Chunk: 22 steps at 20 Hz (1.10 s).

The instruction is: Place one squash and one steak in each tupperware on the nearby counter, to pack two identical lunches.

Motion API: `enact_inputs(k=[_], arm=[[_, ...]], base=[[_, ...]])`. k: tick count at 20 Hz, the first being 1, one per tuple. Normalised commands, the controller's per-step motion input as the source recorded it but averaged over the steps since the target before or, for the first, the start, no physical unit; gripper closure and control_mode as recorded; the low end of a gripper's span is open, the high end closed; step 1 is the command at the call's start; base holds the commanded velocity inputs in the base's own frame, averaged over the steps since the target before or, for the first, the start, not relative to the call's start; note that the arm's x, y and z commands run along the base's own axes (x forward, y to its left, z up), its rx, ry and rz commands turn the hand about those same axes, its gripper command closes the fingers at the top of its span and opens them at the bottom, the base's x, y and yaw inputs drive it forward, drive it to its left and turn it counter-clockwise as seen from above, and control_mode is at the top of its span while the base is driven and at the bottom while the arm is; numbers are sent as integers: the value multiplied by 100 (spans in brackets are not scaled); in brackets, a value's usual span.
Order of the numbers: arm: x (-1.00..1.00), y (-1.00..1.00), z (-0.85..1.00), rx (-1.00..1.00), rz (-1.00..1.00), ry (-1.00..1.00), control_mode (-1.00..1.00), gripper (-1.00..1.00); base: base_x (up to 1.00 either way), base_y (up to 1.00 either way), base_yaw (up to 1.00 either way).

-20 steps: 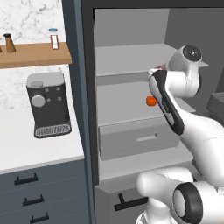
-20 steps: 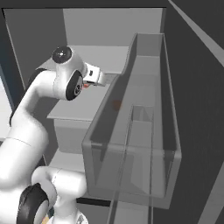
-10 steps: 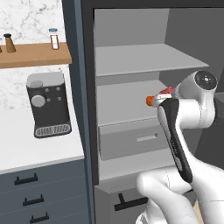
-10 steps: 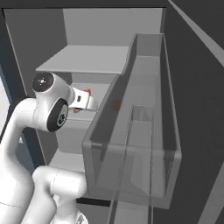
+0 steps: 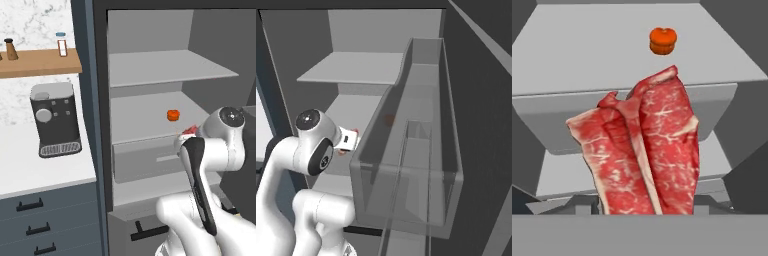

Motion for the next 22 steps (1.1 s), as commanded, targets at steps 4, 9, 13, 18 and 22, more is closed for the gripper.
enact_inputs(k=[4,9,13,18,22], arm=[[-6,0,-22,0,0,0,-100,100],[-49,0,-18,0,0,0,100,100],[0,0,0,0,0,0,100,100],[0,0,0,0,0,0,100,100],[0,0,0,0,0,0,100,100]], base=[[0,0,0],[-20,2,0],[-98,50,2],[-75,100,5],[-38,100,8]])
